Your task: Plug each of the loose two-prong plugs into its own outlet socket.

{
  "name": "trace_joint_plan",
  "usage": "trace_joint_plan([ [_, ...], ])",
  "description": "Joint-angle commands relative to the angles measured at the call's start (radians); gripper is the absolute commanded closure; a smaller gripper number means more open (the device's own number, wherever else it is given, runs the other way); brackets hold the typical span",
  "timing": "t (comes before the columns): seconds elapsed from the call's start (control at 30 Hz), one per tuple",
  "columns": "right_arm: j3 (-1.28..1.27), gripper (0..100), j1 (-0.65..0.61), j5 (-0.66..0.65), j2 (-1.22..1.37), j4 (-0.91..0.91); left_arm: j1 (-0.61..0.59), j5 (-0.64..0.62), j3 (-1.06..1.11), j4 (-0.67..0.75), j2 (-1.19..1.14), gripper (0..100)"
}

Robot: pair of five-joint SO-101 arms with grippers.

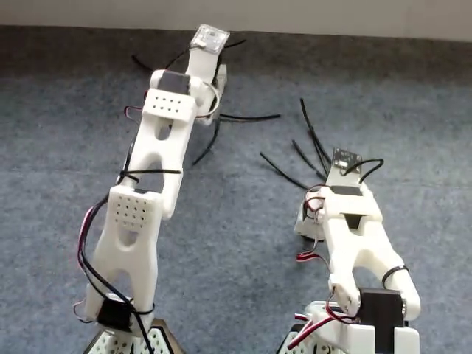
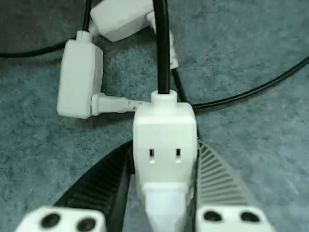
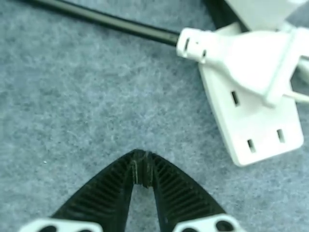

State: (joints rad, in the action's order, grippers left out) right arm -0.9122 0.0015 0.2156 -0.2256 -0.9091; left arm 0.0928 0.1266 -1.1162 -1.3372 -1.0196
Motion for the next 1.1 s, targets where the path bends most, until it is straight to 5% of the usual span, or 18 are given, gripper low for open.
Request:
trace_joint_plan([
  [0.0,-0.001,98.0,0.005,0.008,-0.021,0.022,-0.041,-0.008,-0.153,0.032,-0.131,92],
  [0.2,0.001,97.9,0.005,0.003,-0.022,0.021,-0.087,-0.147,-0.344,0.023,-0.305,90],
  [0.37,0.031,97.8,0.005,0.002,-0.033,-0.019,-0.114,-0.281,-0.467,-0.129,-0.308,74],
  [0.5,0.193,97.8,0.004,-0.068,-0.033,-0.171,-0.113,-0.331,-0.556,-0.226,-0.305,65],
  [0.73,0.694,97.1,0.012,-0.163,-0.027,-0.549,-0.116,-0.517,-0.552,-0.299,-0.217,64],
  [0.87,0.954,84.4,0.013,-0.258,-0.021,-0.674,-0.094,-0.585,-0.55,-0.408,-0.16,64],
  [1.07,0.947,69.0,0.062,-0.506,-0.021,-0.704,-0.087,-0.601,-0.547,-0.425,-0.189,64],
])
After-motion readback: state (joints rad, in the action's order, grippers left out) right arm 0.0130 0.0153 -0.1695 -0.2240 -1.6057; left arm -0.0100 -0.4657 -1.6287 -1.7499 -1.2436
